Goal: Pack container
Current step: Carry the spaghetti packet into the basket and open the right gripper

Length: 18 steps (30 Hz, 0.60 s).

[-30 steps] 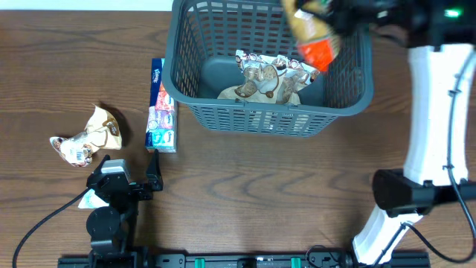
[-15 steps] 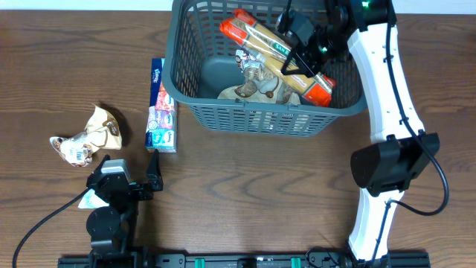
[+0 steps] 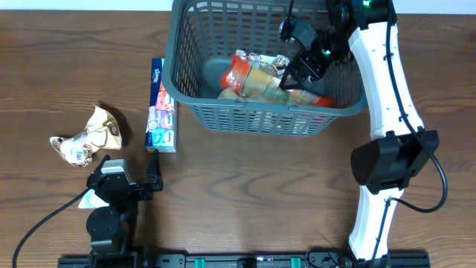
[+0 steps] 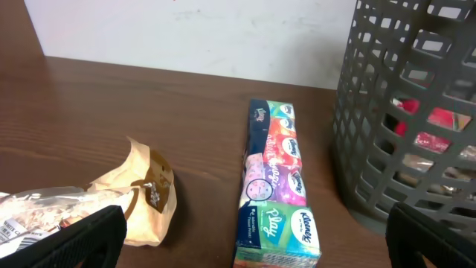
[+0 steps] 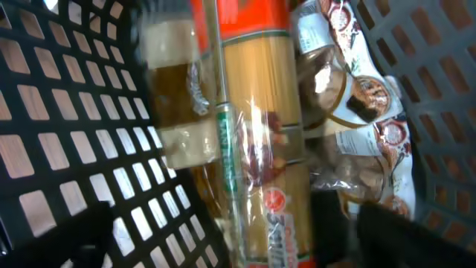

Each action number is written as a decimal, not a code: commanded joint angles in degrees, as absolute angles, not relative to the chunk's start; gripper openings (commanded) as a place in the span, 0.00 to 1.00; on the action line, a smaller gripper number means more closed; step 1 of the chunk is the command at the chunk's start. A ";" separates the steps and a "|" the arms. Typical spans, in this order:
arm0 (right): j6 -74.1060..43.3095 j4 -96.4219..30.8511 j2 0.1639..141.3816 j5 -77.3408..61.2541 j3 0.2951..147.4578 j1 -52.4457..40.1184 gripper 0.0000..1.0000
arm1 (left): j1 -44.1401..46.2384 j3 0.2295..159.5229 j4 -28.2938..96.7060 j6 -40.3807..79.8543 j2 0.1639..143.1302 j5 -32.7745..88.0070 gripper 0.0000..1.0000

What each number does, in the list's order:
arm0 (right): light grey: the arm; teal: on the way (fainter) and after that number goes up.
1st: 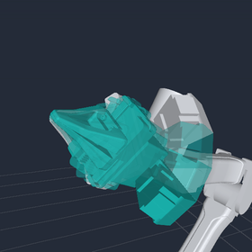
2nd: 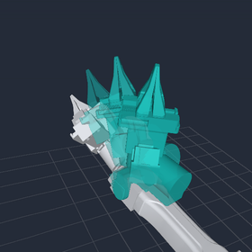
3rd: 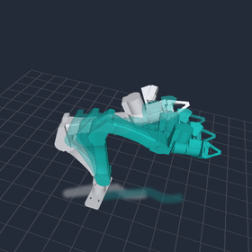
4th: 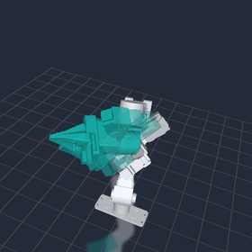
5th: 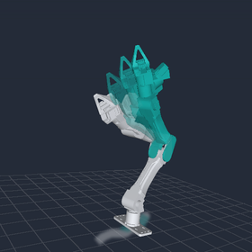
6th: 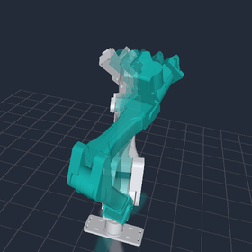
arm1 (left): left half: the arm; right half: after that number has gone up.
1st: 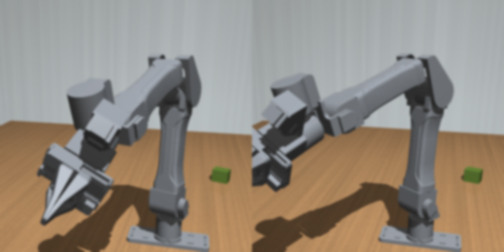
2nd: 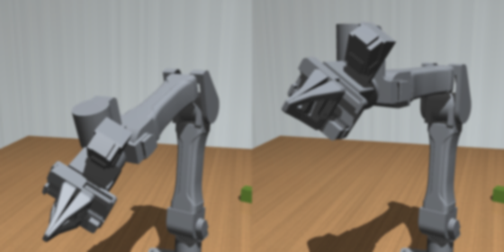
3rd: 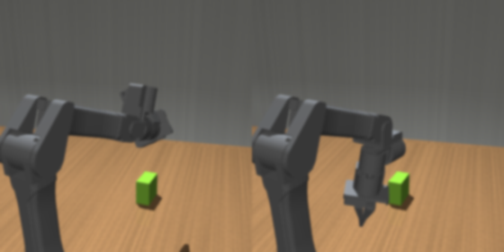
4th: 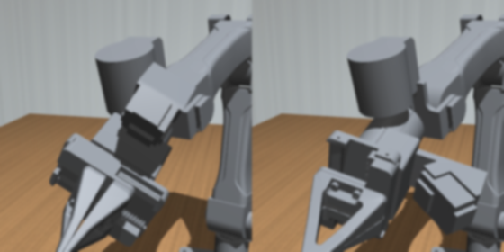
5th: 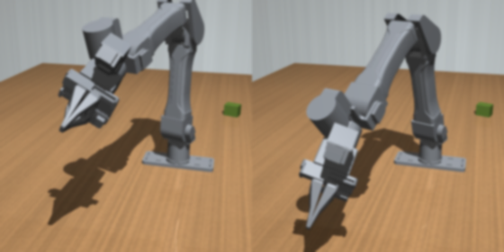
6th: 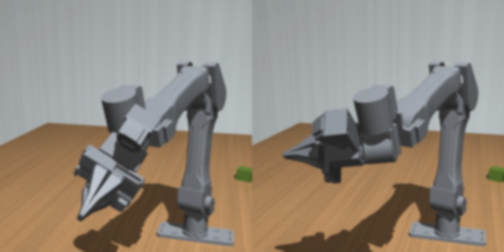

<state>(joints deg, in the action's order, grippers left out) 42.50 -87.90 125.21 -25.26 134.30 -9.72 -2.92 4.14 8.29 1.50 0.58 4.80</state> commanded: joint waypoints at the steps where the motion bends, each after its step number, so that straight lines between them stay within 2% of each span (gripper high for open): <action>1: 43.35 -87.59 124.77 -26.96 135.28 -10.17 0.99 | -3.20 2.46 8.60 1.58 0.16 5.58 0.99; 10: 36.60 -80.58 124.27 -30.20 138.45 -10.20 0.99 | -3.20 2.46 8.60 1.58 0.16 5.58 0.99; 18: 24.32 -70.13 123.98 -24.03 157.93 -8.14 0.99 | -3.20 2.46 8.60 1.58 0.16 5.58 0.99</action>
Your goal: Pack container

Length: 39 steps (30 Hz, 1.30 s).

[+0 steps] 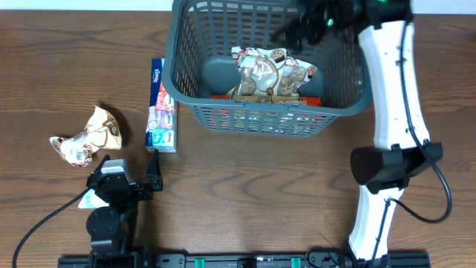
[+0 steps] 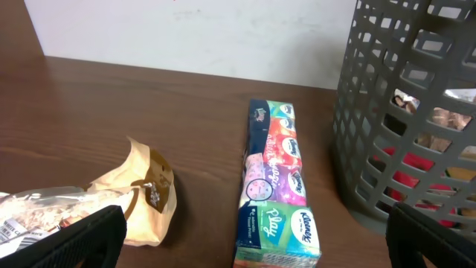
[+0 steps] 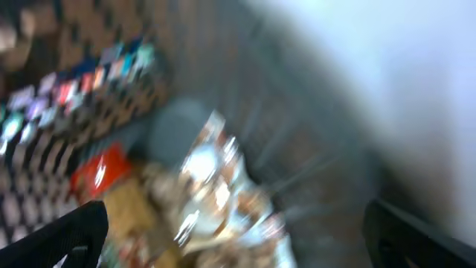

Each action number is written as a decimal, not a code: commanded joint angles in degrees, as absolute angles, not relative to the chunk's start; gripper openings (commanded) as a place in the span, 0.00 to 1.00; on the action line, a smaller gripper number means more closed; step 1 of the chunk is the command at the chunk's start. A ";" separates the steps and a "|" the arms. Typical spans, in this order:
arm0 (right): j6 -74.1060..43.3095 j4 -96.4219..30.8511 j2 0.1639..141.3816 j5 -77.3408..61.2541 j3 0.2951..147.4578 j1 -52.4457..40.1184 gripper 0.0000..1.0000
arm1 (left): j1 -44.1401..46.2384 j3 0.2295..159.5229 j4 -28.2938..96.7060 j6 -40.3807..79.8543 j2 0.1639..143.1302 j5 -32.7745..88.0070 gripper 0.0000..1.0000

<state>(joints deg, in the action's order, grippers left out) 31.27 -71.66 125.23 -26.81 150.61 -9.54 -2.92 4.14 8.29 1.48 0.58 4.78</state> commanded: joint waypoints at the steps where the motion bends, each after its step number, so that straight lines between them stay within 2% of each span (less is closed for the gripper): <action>1: 22.98 -69.32 123.98 -22.72 160.33 -7.49 0.99 | -3.20 2.46 8.60 1.58 0.16 5.58 0.99; 7: 9.74 -69.23 123.96 -4.21 173.21 -0.32 0.99 | -3.20 2.46 8.60 1.58 0.16 5.58 0.99; 10: 4.27 -73.73 123.96 6.59 176.24 5.04 0.99 | -3.20 2.46 8.60 1.58 0.16 5.58 0.99; 13: 1.48 -80.75 123.98 11.22 176.40 11.09 0.99 | -3.20 2.46 8.60 1.58 0.16 5.58 0.99; 19: -6.76 -89.84 124.09 15.14 173.51 20.80 0.99 | -3.20 2.46 8.60 1.58 0.16 5.58 0.99; 26: -14.52 -92.66 124.09 14.79 166.76 28.51 0.99 | -3.20 2.46 8.60 1.58 0.16 5.58 0.98; 39: -16.27 -93.23 124.09 14.74 152.40 31.09 0.99 | -3.20 2.46 8.60 1.58 0.16 5.58 0.99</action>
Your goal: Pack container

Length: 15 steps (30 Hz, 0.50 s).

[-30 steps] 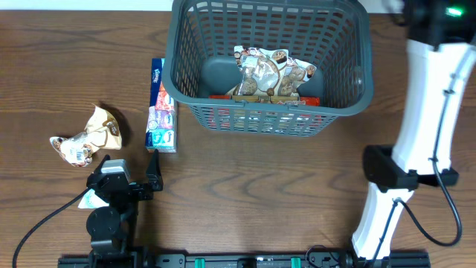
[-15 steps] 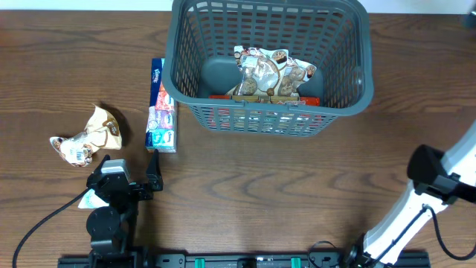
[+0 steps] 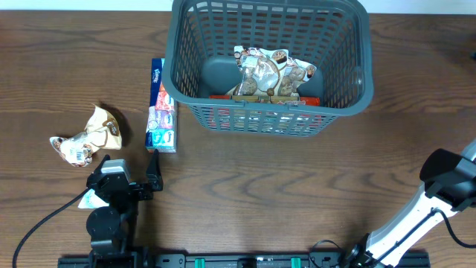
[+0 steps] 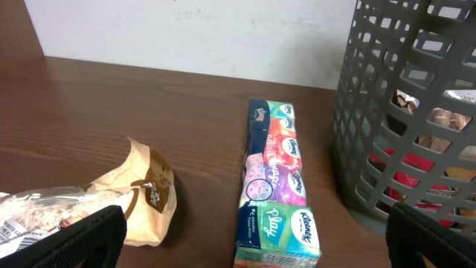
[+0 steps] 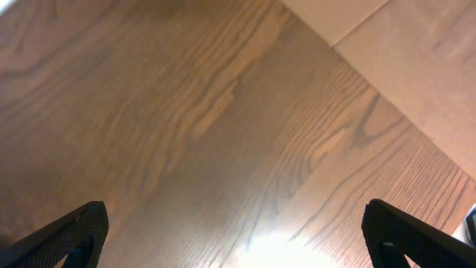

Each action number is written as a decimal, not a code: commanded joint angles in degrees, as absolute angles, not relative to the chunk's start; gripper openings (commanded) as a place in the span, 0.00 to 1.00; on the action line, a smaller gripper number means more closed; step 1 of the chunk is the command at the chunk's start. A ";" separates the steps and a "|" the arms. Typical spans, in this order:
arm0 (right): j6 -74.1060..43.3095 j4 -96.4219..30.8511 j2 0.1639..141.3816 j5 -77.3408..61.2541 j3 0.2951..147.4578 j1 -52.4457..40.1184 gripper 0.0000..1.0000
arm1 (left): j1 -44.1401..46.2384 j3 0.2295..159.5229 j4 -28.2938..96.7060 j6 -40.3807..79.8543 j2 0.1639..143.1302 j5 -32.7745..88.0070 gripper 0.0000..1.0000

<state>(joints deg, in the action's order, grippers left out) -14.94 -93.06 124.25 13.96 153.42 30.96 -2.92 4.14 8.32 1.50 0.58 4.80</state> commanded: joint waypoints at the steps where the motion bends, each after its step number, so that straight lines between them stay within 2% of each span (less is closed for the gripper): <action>1: -16.27 -93.21 124.09 14.76 152.09 31.09 0.99 | -3.20 2.46 8.60 1.58 0.16 5.58 0.99; 15: -16.27 -93.21 124.09 14.33 151.96 31.09 0.99 | -3.20 2.46 8.03 1.54 0.16 5.32 0.99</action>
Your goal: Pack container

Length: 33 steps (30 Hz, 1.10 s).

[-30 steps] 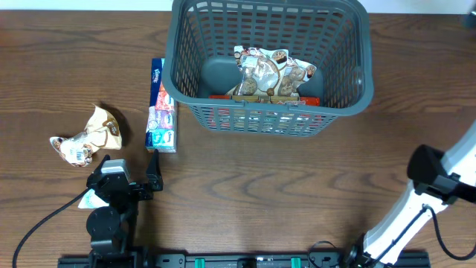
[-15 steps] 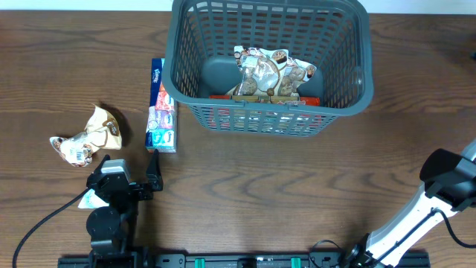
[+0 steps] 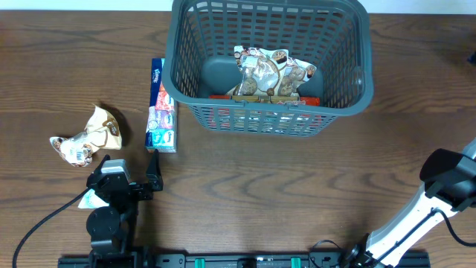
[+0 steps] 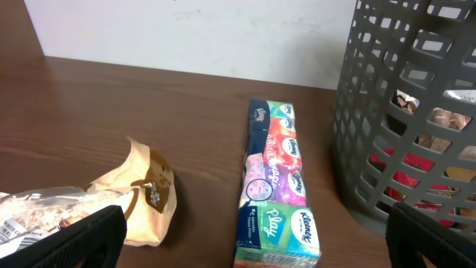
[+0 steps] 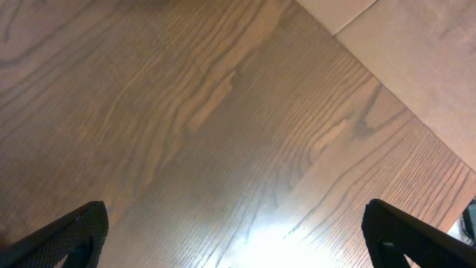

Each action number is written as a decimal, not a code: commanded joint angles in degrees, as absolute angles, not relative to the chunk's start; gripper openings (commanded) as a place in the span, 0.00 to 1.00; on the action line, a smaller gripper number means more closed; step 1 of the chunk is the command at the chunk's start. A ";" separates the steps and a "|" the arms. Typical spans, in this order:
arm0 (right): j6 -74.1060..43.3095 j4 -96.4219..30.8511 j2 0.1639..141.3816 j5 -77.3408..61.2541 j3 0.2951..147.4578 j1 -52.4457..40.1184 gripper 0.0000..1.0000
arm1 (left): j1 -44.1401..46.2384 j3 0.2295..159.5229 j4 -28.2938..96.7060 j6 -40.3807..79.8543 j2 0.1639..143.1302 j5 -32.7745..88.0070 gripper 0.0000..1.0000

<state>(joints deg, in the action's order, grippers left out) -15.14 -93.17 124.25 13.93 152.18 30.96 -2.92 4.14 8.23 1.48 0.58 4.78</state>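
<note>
A grey mesh basket [image 3: 253,119] stands at the back centre, and its wall [image 4: 401,112] fills the right of the left wrist view. Inside it a printed snack bag [image 3: 271,71] lies on a red pack [image 3: 223,97]. A colourful Kleenex tissue pack [image 3: 161,106] [image 4: 277,186] lies just left of the basket. A crumpled tan and white bag [image 3: 85,138] [image 4: 141,193] lies further left. My left gripper [image 3: 152,179] [image 4: 245,238] rests open at the front left, facing the tissue pack. My right gripper [image 5: 238,238] is open over bare wood, outside the overhead view.
The right arm's lower link [image 3: 450,179] rises at the table's right edge. In the right wrist view the table's edge [image 5: 387,82] runs diagonally, with pale floor [image 5: 424,45] beyond it. A white wall [image 4: 193,33] lies behind the table.
The right wrist view of the bare wood has shifted a little. The left gripper, the basket and the loose items are where they were.
My right gripper was first down in the basket, close over the pasta pack and snack bag. Then it was above the basket's back rim, with the snack bag flat on the red pack. After that it was open over bare wood far right, as now. The left arm stayed still.
</note>
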 commanded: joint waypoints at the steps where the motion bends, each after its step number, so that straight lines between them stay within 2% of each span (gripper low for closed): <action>1: -16.27 -93.21 124.09 14.35 151.96 31.14 0.99 | -3.20 2.46 6.96 1.56 0.16 5.37 0.99; 7: -16.27 -93.23 124.09 14.33 151.96 31.14 0.99 | -3.20 2.61 -0.54 1.80 0.16 7.40 0.98; 12: -16.25 -93.21 124.09 14.33 151.96 31.16 0.99 | -3.20 5.10 -0.30 2.22 1.83 8.56 0.99; 16: -16.27 -93.23 124.09 14.33 151.96 31.14 0.99 | -3.20 11.53 0.64 -1.48 9.02 6.96 0.99; 20: -16.27 -93.21 124.09 14.33 151.96 31.16 0.99 | -3.20 23.73 8.43 -8.01 24.27 2.31 0.99; 24: -16.27 -93.21 124.09 14.33 151.96 31.14 0.99 | -3.20 40.66 20.34 -8.78 42.09 0.05 0.99; 29: -16.27 -93.21 124.09 14.33 151.96 31.14 0.99 | -3.20 56.73 34.24 -8.75 58.43 7.81 0.99; 33: -16.27 -93.23 124.09 14.33 151.96 31.14 0.99 | -3.20 59.02 35.07 -7.97 65.21 13.10 0.99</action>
